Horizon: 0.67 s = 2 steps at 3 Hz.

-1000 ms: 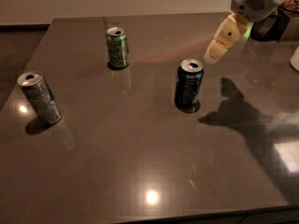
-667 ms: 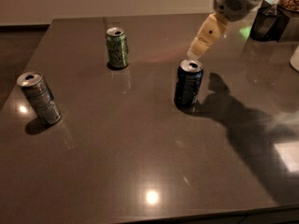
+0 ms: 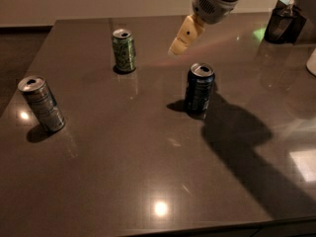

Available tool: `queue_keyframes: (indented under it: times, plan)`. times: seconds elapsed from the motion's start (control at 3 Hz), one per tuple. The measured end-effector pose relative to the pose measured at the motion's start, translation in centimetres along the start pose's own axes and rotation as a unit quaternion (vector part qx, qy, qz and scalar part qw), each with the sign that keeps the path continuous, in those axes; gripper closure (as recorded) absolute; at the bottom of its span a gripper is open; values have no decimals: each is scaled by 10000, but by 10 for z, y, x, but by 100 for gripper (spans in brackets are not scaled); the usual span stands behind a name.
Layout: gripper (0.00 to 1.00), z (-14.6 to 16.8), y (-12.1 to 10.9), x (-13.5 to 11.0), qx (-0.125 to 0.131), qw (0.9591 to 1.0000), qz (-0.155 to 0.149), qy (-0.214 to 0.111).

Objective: Move green can near redbull can

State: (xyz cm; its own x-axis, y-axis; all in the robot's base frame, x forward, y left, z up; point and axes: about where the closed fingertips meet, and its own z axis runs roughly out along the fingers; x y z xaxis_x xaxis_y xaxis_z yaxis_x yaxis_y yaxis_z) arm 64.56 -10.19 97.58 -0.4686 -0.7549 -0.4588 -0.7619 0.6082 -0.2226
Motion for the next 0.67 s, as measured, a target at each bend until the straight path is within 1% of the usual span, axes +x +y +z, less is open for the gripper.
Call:
queue_keyframes:
  times: [0.33,0.67]
  plan:
    - [0,18,8,-36,-102,9996,242,-49]
    - [0,18,8,-36,-103,9996,242,-49]
